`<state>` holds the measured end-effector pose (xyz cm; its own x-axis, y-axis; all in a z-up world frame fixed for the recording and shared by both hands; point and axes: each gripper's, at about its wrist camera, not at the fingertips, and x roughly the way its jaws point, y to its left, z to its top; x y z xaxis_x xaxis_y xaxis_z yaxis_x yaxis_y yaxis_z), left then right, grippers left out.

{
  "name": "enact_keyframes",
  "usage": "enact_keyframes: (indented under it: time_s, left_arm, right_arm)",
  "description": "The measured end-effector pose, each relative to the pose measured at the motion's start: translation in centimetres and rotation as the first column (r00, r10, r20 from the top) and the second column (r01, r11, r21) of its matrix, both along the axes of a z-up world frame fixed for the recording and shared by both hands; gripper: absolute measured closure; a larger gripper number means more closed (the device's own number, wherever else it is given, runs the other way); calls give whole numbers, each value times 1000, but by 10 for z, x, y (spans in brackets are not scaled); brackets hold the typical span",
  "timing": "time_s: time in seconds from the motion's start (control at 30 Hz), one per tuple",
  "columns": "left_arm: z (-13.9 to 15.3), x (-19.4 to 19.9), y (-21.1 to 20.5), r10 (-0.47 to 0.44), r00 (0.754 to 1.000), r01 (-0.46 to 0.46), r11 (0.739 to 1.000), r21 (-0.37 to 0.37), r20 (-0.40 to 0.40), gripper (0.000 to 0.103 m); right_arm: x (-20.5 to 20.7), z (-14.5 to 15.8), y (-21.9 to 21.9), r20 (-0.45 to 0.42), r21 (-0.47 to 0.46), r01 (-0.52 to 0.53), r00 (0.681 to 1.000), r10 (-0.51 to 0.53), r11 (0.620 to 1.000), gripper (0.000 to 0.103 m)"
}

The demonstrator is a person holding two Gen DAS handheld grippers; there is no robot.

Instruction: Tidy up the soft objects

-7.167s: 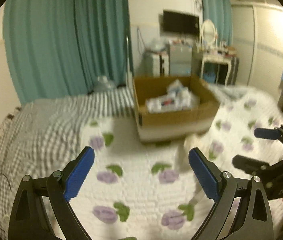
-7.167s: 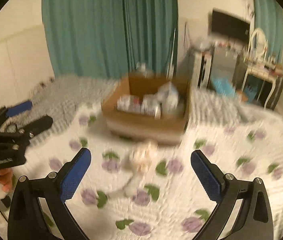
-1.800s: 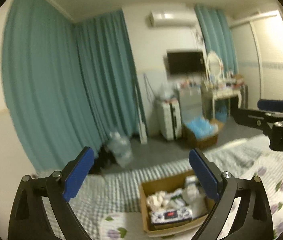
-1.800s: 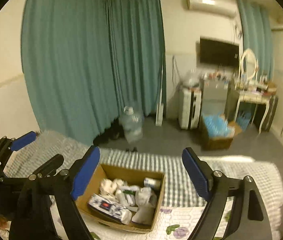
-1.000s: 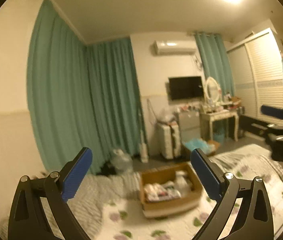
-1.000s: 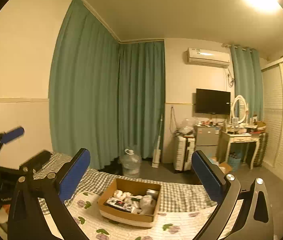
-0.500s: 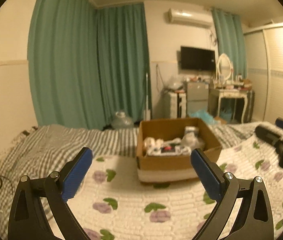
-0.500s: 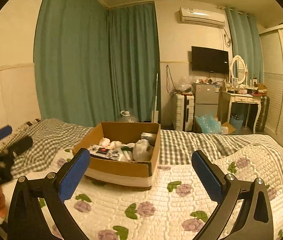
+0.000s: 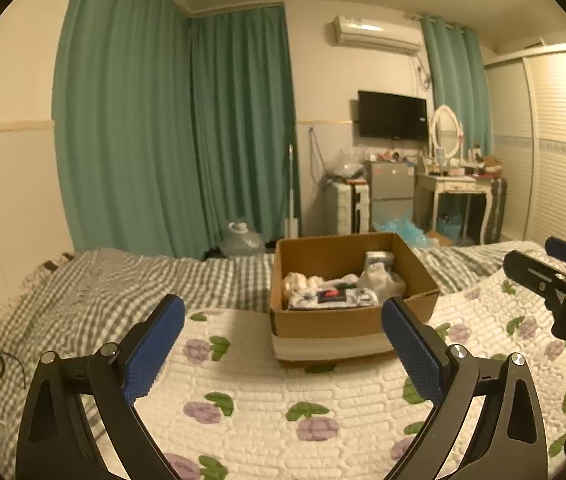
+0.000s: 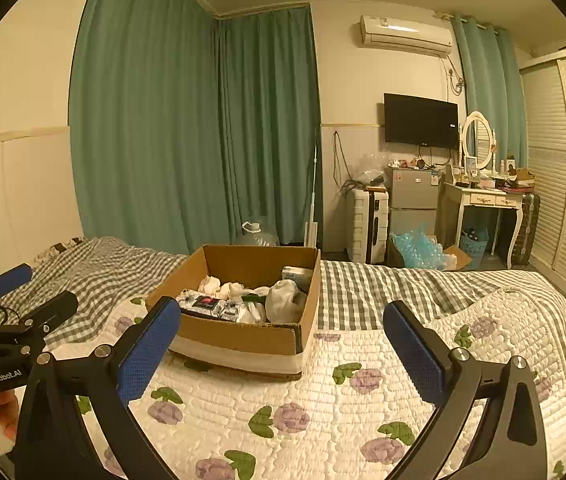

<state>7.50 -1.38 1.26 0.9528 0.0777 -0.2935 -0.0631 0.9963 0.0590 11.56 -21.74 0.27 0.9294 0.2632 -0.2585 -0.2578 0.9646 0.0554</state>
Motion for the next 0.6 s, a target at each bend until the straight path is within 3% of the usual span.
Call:
enact_keyframes:
  time_s: [0.6]
  left_arm:
    - [-3, -2, -3, -14, 1000, 14, 1000, -1, -17, 2]
  right_arm:
    - [0, -4, 5, -17, -16, -17, 1000, 17, 1000, 1]
